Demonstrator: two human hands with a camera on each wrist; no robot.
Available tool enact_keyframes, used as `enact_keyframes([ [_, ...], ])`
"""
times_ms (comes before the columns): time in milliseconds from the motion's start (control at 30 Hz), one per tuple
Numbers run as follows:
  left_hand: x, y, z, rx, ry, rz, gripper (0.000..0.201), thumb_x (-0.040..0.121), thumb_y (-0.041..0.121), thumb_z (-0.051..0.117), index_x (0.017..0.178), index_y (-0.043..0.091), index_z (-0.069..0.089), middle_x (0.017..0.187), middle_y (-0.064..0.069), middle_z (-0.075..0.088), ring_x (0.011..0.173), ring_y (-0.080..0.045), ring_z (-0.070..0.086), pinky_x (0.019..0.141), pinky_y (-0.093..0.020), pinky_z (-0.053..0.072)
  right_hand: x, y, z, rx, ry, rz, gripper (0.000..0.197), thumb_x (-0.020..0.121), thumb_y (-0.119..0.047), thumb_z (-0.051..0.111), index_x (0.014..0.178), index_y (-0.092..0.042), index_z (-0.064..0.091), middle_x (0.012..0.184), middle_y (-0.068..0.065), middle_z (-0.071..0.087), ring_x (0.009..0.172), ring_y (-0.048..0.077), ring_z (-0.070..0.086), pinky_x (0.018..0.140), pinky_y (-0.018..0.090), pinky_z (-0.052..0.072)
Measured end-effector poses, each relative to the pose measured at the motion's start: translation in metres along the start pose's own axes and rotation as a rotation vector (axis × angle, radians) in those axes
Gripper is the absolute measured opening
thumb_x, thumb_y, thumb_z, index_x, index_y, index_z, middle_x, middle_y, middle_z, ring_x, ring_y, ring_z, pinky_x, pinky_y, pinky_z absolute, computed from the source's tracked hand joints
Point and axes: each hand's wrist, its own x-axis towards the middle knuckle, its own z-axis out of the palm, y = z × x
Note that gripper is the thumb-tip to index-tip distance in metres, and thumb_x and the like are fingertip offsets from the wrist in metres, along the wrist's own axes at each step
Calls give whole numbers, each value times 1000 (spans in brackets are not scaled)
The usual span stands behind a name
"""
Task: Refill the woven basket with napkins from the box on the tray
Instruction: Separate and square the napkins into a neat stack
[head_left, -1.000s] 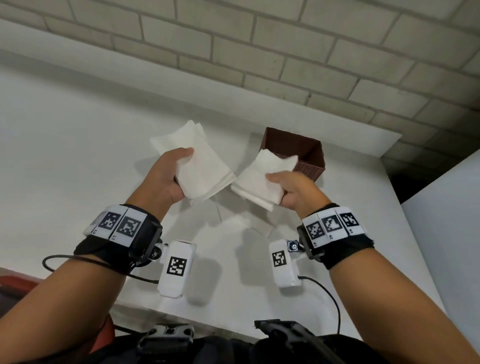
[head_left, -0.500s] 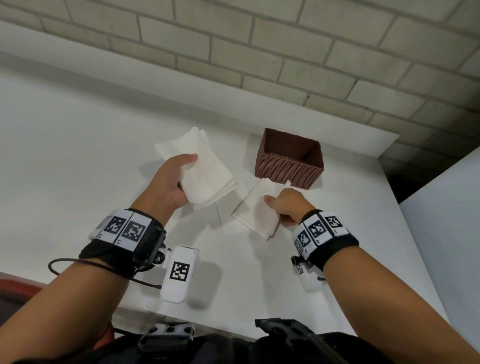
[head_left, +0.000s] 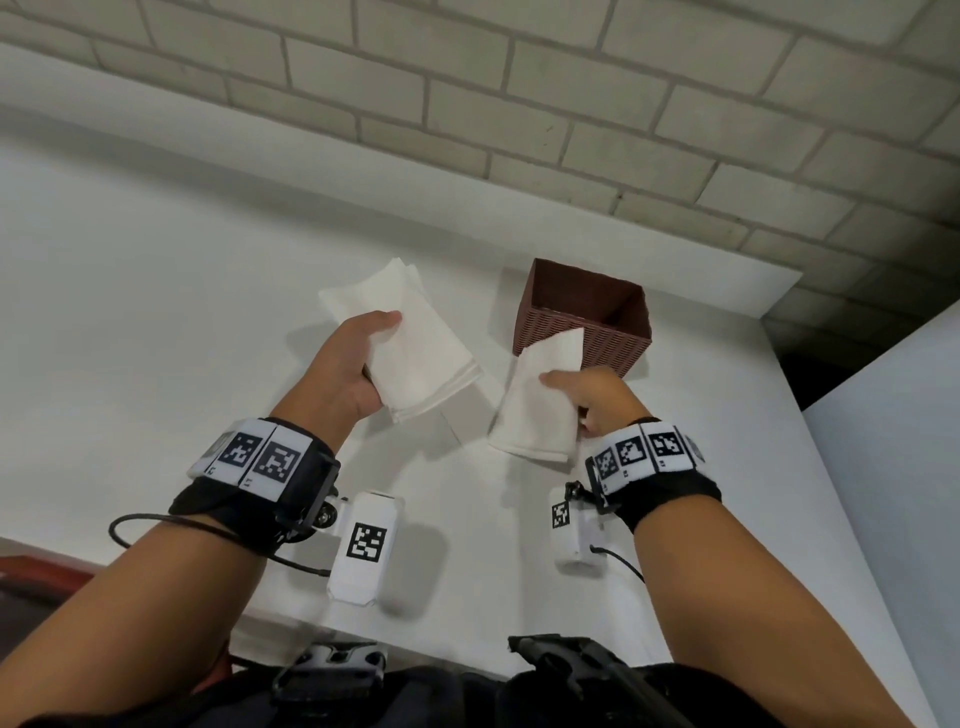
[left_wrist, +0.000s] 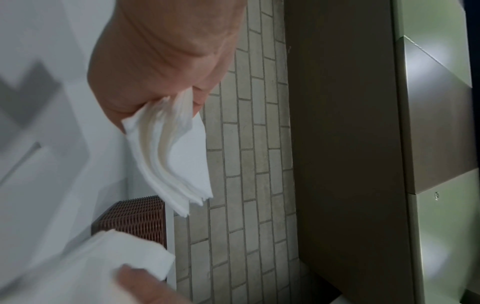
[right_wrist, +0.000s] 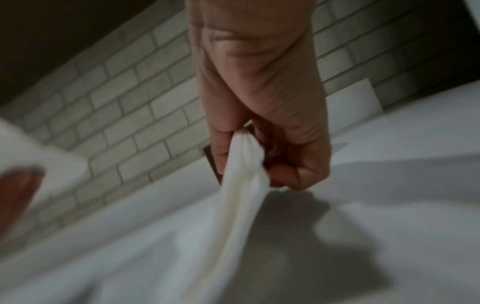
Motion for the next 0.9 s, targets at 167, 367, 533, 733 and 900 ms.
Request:
enact_keyframes([
  [167,2,3,-4,-15,38,16,5,87,8,58,88,12,62,90,-5,67,82,-23,64,63,-40,51,-20,-38,-16,197,-85,-104,40,87,-8,62,124,2,52,116,14,62,108,32,60,87,42,49],
  [367,5,6,-10,-9,86,18,12,86,1,52,82,10,59,84,-6,63,78,-24,62,66,-40,52,-31,-55,0,-297,-231,-397,34,82,-18,70,113,-13,55,108,4,64,99,23,62,90,40,52],
  [533,8,5,-18,-1,92,6,12,84,-1,52,83,9,58,86,-7,62,79,-25,61,76,-42,52,-22,-33,26,-483,-313,-363,38,81,-20,71,115,-8,59,105,7,66,87,20,63,74,29,52],
  [733,9,2,-26,96,105,-16,11,85,-1,57,80,9,58,84,-7,62,77,-23,61,66,-40,51,-14,-12,42,-561,-234,-380,51,80,-26,73,120,0,57,124,18,61,116,33,57,100,40,44],
  [900,12,-3,-26,165,111,-40,10,86,-2,57,83,7,58,84,-8,63,76,-23,61,73,-42,52,-19,-18,46,-896,-110,-418,74,83,-50,61,135,-2,41,138,15,49,125,30,48,98,37,42],
])
